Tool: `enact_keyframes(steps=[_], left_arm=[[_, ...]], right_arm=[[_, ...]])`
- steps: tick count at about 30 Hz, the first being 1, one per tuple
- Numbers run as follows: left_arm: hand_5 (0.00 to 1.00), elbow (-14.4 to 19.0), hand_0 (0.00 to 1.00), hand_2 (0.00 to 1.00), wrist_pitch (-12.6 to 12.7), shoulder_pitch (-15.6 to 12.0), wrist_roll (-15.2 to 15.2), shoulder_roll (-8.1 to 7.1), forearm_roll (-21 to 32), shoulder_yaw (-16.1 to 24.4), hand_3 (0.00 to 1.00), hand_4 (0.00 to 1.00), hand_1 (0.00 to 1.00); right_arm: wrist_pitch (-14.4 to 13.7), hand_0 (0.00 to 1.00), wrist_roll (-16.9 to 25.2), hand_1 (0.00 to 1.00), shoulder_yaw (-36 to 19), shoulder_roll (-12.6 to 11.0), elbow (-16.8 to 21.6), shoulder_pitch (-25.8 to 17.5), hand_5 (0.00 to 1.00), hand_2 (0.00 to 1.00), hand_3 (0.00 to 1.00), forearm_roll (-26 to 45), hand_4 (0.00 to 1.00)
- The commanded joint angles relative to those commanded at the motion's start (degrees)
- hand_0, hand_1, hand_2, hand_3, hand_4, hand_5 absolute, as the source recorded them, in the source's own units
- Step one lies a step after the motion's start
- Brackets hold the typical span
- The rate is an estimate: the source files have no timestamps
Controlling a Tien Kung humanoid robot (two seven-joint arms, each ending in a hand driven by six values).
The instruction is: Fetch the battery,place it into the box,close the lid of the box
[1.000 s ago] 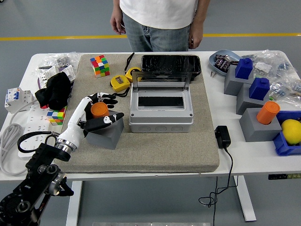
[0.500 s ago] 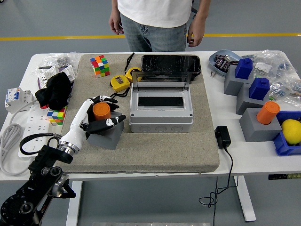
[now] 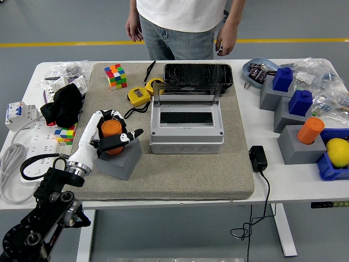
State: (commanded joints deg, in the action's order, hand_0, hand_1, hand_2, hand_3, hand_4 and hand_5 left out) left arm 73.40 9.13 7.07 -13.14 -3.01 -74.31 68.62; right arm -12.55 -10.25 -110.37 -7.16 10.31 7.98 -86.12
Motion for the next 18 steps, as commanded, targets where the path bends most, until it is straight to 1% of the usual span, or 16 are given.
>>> enact_keyframes(steps=[5, 6, 11, 12, 14, 17, 18], left_arm=[[0.059, -0.2, 0.045, 0.089, 0.9, 0.0, -0.4, -0.08, 0.7, -0.2, 0.096, 0.998, 0.058], [0.054, -0.2, 0.024, 0.065, 1.0, 0.0, -0.6, -0.08, 1.2, -0.3, 0.087, 0.998, 0.023], [0.054, -0.4, 0.024, 0.065, 1.8, 0.3, -1.6, -0.09, 3.7, -0.4, 0.087, 0.998, 0.023], [0.080, -0.3, 0.020, 0.048, 2.1, 0.4, -1.8, -0.10, 4.2, -0.4, 0.078, 0.998, 0.002], [0.080, -0.3, 0.020, 0.048, 2.9, 0.7, -2.6, -0.03, 5.8, -0.6, 0.078, 0.998, 0.002], [0.080, 0.1, 0.020, 0.048, 4.2, 1.0, -3.4, 0.09, 7.0, -0.6, 0.078, 0.998, 0.002], [0.119, 0.5, 0.016, 0.026, 5.1, 1.2, -3.7, 0.14, 6.8, -0.6, 0.050, 0.998, 0.002]], right_arm=[[0.0, 0.936, 0.0, 0.918, -0.1, 0.0, 0.0, 0.0, 0.998, 0.873, 0.837, 0.0, 0.998], [0.0, 0.936, 0.0, 0.918, -0.2, 0.0, 0.0, 0.0, 0.998, 0.873, 0.837, 0.0, 0.998], [0.0, 0.936, 0.0, 0.918, -0.1, 0.0, 0.0, 0.2, 0.998, 0.873, 0.837, 0.2, 0.998], [0.0, 0.935, 0.0, 0.918, -0.1, 0.0, 0.0, 0.2, 0.998, 0.871, 0.836, 0.2, 0.998], [0.0, 0.935, 0.1, 0.918, 0.0, 0.0, 0.0, 0.2, 0.998, 0.871, 0.836, 0.3, 0.998], [0.0, 0.935, 0.1, 0.918, 0.0, 0.1, 0.0, 0.2, 0.998, 0.871, 0.836, 0.4, 0.998], [0.0, 0.935, 0.1, 0.915, 0.0, 0.1, 0.0, 0.2, 0.998, 0.870, 0.834, 0.4, 0.998]])
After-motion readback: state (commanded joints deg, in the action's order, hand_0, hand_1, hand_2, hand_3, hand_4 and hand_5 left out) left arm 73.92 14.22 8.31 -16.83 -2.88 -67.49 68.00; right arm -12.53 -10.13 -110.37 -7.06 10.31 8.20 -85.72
